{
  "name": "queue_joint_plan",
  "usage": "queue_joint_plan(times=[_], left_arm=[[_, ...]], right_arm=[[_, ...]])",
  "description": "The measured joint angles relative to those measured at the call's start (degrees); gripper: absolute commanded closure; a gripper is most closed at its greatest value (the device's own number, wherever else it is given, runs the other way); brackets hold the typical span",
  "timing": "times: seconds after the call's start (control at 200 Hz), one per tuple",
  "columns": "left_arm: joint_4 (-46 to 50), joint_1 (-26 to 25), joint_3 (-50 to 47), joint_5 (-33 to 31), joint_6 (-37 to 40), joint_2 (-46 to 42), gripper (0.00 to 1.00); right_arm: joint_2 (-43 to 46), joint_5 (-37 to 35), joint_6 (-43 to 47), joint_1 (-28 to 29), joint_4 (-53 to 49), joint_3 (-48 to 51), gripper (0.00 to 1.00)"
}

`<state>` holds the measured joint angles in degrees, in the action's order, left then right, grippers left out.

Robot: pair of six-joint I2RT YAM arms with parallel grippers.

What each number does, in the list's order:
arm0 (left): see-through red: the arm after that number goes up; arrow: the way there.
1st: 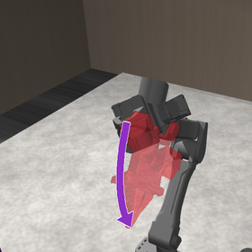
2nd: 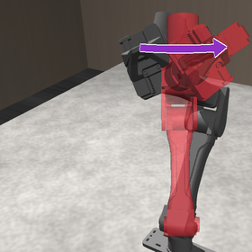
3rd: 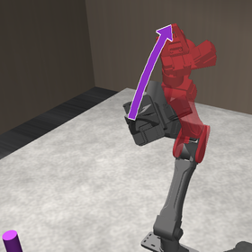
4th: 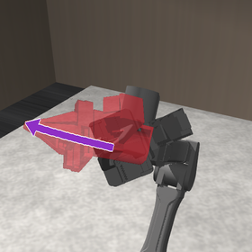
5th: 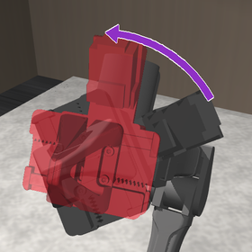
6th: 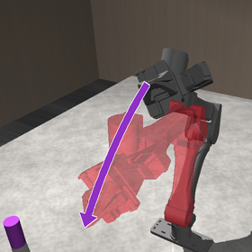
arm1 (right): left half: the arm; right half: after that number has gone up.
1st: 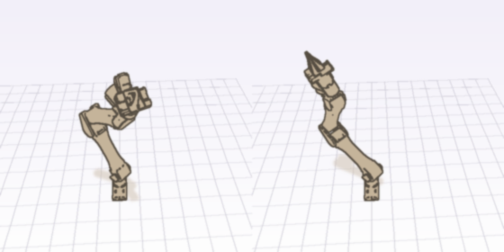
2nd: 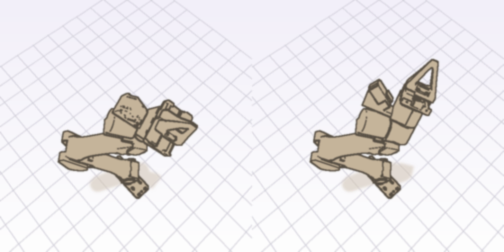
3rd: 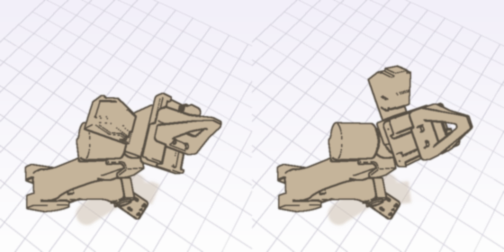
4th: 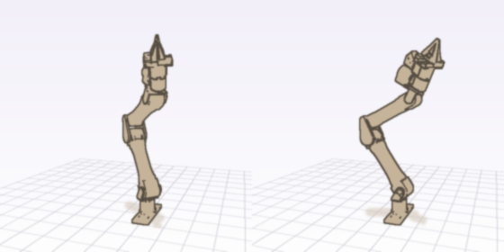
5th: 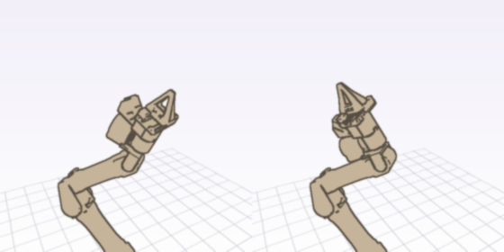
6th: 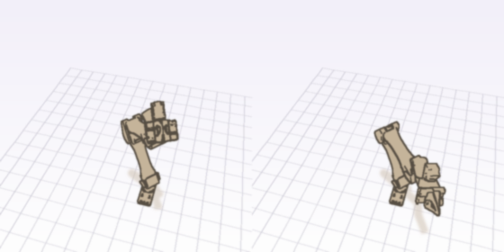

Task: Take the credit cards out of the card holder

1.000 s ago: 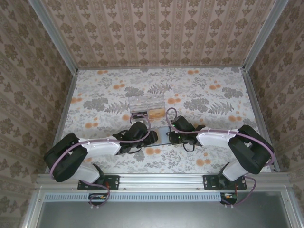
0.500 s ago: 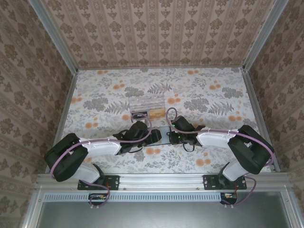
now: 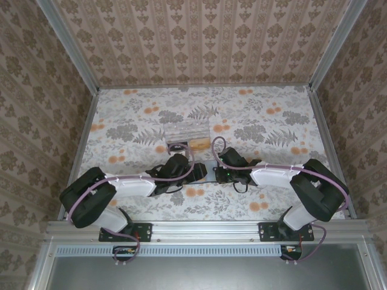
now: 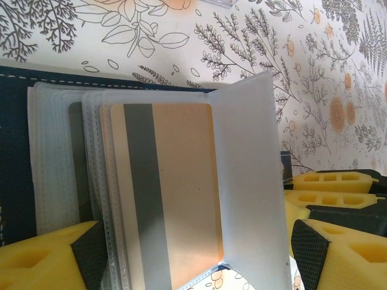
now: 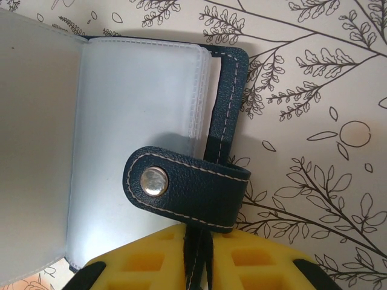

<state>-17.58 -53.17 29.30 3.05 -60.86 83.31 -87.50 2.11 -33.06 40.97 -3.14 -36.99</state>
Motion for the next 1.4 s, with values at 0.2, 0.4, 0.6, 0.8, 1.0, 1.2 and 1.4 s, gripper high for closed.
queue_joint_plan(times=[0.2, 0.4, 0.6, 0.8, 1.0, 1.2, 1.4], left_arm=[[-0.83, -0.02, 0.02, 0.22, 0.15, -0.15, 0.03], [-1.2, -0.04, 0.04, 0.42, 0.24, -0.57, 0.0], [-1.18, -0.04, 0.04, 0.59, 0.48, -0.57, 0.0], [-1.42, -0.04, -0.04, 0.61, 0.48, -0.59, 0.0], [-3.76, 0.0, -1.88, 0.68, 0.24, -1.53, 0.0], [-6.91, 0.57, -3.45, 1.11, -1.11, -1.75, 0.0], [-5.7, 0.76, -3.45, 1.22, -1.36, -2.47, 0.0]], right_arm=[[0.0, 0.02, 0.0, 0.0, 0.0, 0.0, 0.81], [0.0, 0.02, 0.02, 0.0, 0.0, 0.0, 0.81], [0.0, 0.02, 0.0, 0.0, 0.0, 0.0, 0.81], [0.0, 0.02, 0.0, 0.0, 0.0, 0.0, 0.8], [0.0, 0.02, 0.0, 0.0, 0.0, 0.0, 0.8], [-0.15, 0.04, 0.0, 0.0, 0.15, 0.0, 0.79], [0.28, -0.11, -0.04, 0.0, -0.17, 0.0, 0.72]])
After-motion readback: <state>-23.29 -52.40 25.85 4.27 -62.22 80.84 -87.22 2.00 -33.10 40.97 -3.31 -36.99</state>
